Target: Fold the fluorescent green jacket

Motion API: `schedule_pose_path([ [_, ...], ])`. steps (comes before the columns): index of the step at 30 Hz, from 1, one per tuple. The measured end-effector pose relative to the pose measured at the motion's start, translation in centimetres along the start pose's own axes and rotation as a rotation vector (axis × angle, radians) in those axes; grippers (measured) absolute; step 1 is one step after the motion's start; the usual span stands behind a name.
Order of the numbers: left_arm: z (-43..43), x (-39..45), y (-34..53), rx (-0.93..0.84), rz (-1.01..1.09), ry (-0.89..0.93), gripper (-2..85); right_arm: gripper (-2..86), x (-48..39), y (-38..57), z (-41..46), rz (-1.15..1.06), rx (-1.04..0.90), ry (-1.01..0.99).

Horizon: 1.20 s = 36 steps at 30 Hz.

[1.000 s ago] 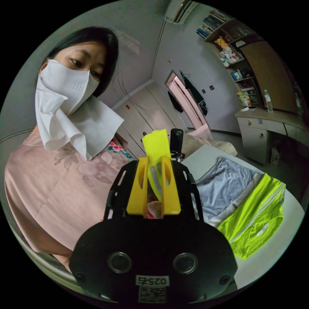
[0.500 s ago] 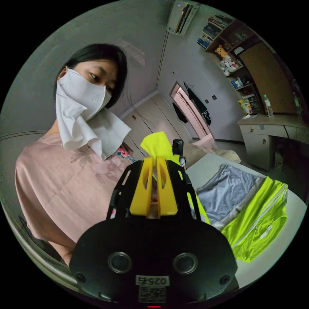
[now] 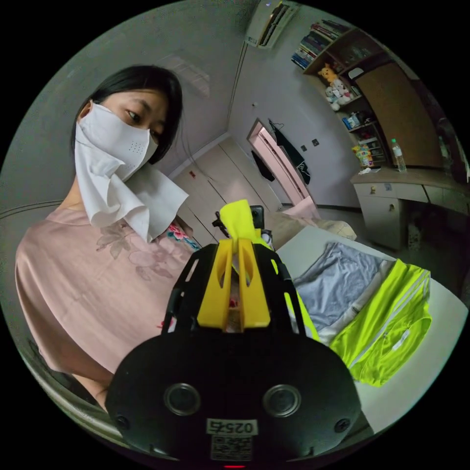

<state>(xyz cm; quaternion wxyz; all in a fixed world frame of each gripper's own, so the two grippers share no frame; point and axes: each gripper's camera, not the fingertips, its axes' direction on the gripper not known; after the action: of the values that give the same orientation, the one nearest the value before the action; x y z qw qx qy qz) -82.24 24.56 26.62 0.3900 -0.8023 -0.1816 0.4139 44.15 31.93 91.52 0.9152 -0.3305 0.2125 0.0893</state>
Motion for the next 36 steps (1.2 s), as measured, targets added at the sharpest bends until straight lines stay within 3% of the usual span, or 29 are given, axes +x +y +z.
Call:
schedule_pose_path([
  [6,1.3,3.0,-0.2,-0.089,0.043,-0.094,-0.6,2.8,-3.9,0.5,-0.4,-0.076,-0.045,0.222],
  [9,1.5,3.5,0.0,-0.095,0.042,-0.076,-0.5,15.0,-5.0,0.3,0.0,-0.092,-0.055,0.289],
  [13,1.3,3.4,0.2,-0.094,0.012,-0.08,-0.6,19.4,-5.0,0.0,0.3,-0.126,-0.034,0.287],
  [19,2.6,4.8,-0.6,-0.182,0.032,-0.036,-0.5,15.4,-4.0,-1.0,1.9,-0.185,-0.029,0.266],
  [23,4.0,6.0,-1.5,-0.267,0.038,0.046,-0.4,1.7,-4.8,-2.1,1.8,-0.259,-0.044,0.147],
  [29,7.5,9.2,-2.4,-0.379,0.089,0.102,-0.3,-0.2,-9.4,-3.7,1.6,-0.338,-0.168,0.224],
  [36,10.8,10.0,-2.8,-0.443,-0.018,0.105,-0.1,-0.1,-10.1,-7.0,1.6,-0.082,-0.274,0.269],
])
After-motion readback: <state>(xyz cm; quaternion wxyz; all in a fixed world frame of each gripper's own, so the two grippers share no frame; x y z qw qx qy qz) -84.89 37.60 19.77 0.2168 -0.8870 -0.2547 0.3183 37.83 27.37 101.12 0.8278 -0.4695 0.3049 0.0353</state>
